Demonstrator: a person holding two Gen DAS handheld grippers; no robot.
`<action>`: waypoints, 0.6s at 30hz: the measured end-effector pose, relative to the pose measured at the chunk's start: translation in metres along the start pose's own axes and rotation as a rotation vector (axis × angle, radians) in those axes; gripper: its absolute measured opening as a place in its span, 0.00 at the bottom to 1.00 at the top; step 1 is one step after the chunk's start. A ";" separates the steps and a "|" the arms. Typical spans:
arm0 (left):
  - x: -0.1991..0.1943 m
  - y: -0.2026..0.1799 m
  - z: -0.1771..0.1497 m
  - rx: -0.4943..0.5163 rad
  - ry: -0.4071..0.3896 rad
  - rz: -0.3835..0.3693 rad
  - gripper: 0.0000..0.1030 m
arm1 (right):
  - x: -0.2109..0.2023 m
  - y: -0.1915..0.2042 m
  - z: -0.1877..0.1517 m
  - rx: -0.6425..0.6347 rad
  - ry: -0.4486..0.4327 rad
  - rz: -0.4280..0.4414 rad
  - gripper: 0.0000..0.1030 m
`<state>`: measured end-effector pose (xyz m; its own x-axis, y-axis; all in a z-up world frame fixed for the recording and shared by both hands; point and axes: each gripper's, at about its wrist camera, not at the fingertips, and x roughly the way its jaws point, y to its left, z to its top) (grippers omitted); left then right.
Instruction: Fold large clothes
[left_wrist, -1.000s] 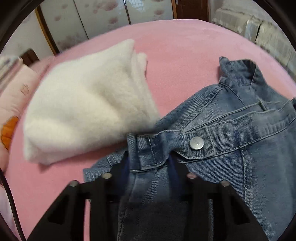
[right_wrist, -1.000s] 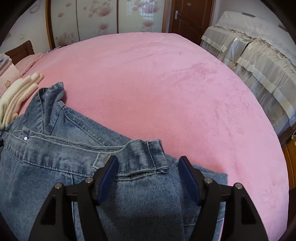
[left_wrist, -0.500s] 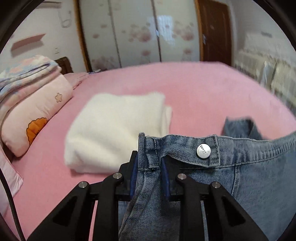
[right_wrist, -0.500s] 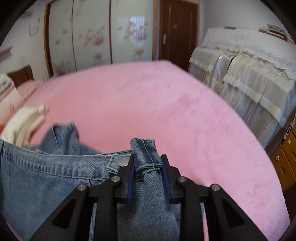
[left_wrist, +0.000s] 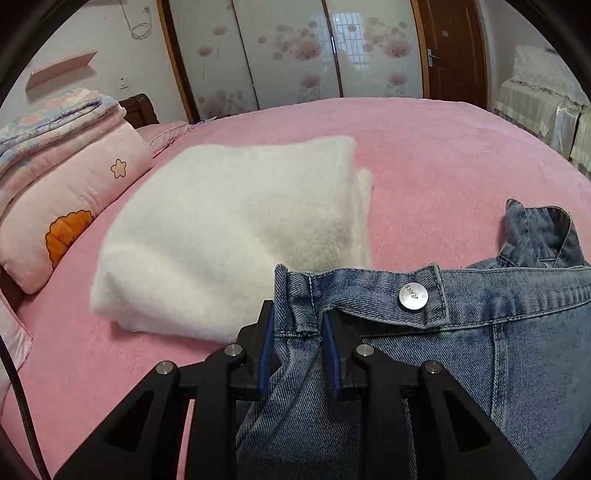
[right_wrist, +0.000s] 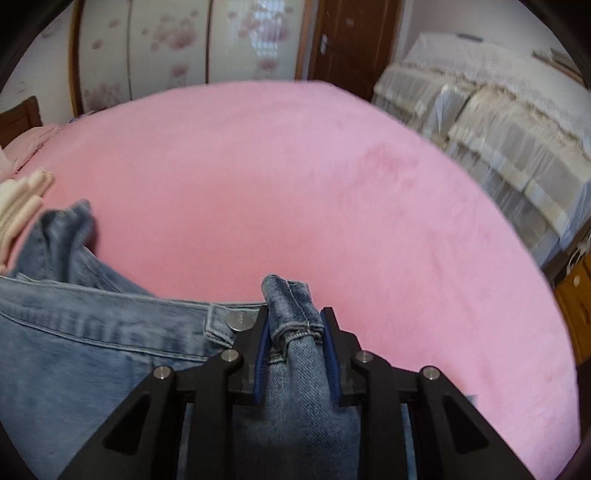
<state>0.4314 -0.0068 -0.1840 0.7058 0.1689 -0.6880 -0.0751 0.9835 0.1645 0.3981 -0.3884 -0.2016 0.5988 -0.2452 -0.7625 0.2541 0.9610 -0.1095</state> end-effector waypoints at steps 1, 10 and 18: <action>0.002 0.001 0.000 -0.003 0.001 -0.005 0.23 | 0.002 -0.002 -0.001 0.013 0.003 0.006 0.27; -0.009 0.040 0.019 -0.065 0.090 -0.034 0.61 | -0.032 -0.022 0.009 0.058 0.067 0.049 0.45; -0.109 0.040 0.005 -0.071 0.053 -0.148 0.73 | -0.143 0.002 -0.035 0.043 -0.072 0.099 0.48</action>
<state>0.3547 0.0140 -0.0992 0.6746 0.0235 -0.7378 -0.0242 0.9997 0.0097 0.2859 -0.3472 -0.1147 0.6750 -0.1590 -0.7205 0.2221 0.9750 -0.0072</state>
